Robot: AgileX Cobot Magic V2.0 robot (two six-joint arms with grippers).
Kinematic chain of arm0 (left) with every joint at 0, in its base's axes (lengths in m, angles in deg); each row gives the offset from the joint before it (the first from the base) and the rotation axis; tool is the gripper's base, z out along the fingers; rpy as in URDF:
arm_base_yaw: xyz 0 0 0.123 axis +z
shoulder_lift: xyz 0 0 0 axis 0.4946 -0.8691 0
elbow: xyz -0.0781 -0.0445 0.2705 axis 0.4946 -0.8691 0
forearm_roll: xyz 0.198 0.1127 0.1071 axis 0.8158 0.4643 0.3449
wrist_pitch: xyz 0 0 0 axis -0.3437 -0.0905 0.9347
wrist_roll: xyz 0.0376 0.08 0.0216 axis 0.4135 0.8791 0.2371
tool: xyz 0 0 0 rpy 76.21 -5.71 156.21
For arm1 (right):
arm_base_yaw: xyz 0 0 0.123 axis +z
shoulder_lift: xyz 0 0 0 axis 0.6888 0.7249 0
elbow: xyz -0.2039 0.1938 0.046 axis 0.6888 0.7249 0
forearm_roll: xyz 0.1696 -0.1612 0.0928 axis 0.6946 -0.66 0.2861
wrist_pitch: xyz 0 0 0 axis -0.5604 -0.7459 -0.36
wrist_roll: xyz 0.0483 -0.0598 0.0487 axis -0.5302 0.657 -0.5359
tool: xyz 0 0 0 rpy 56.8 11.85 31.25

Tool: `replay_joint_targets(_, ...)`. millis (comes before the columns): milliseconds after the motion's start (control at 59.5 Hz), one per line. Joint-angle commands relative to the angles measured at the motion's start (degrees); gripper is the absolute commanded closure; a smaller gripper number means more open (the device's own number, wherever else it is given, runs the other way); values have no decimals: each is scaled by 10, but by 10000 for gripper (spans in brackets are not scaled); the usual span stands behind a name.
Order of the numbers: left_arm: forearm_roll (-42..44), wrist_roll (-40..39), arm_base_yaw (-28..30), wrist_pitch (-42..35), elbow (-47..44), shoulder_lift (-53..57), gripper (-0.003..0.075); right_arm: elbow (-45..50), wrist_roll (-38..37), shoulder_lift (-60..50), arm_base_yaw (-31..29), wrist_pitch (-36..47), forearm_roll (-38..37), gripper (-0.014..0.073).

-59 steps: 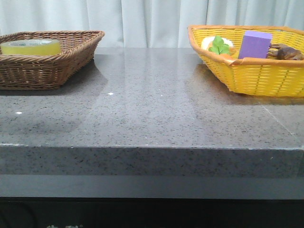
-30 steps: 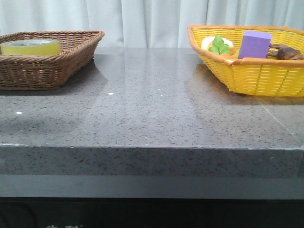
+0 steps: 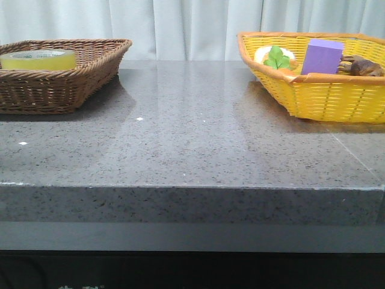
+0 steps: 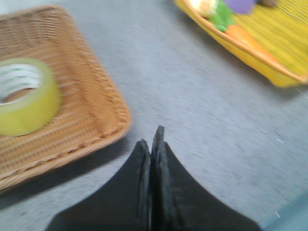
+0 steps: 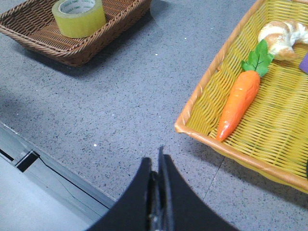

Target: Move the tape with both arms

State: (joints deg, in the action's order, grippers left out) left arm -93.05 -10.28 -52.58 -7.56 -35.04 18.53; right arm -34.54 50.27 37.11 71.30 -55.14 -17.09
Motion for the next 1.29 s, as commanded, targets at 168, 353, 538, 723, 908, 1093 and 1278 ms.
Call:
replay_joint_targets(168,-37,-3,129,-152,-162,160,741,-14,4,0,-4,44,1,661)
replay_joint_targets(353,-37,-3,176,-206,-291,290,741,-14,4,0,-4,44,1,661)
replay_joint_targets(538,-47,-3,193,-251,-384,397,741,-14,4,0,-4,44,1,661)
replay_joint_targets(723,-47,-3,193,-290,-447,470,741,-14,4,0,-4,44,1,661)
replay_joint_targets(908,-47,-3,193,-281,-446,466,741,-13,4,0,-4,41,1,661)
replay_joint_targets(1093,-47,-3,193,-281,-446,465,741,-13,4,0,-4,41,1,661)
replay_joint_targets(1278,2,-46,193,-285,-446,465,741,-13,4,0,-4,41,1,661)
